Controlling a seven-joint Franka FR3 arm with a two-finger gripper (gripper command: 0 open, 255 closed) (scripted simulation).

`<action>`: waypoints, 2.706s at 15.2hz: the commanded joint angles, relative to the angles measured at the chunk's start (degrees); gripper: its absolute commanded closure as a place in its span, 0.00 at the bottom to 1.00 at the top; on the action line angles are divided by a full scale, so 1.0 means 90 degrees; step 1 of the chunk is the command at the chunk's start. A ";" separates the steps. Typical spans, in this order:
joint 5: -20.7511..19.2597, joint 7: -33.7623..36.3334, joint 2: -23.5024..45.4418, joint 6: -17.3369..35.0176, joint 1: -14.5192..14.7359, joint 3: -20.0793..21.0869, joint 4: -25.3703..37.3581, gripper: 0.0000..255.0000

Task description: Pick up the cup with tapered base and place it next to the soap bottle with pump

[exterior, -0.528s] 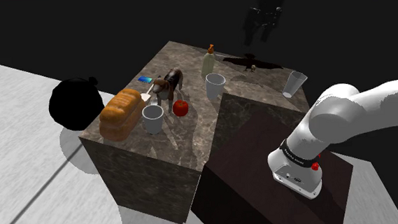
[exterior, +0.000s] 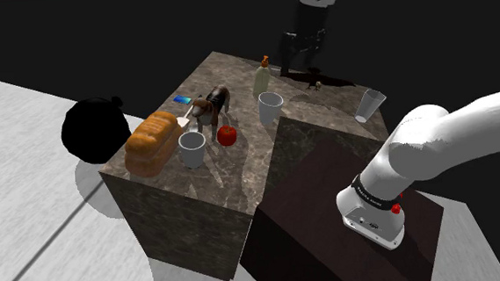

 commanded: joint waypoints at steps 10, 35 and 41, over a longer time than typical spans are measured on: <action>-0.0034 0.1180 0.2180 0.1941 0.0147 0.1002 0.0261 0.00; -0.2427 0.3999 0.8126 0.3333 0.1378 0.1139 0.4289 0.00; -0.2561 0.4078 0.8481 0.3711 0.1423 0.1031 0.4261 0.00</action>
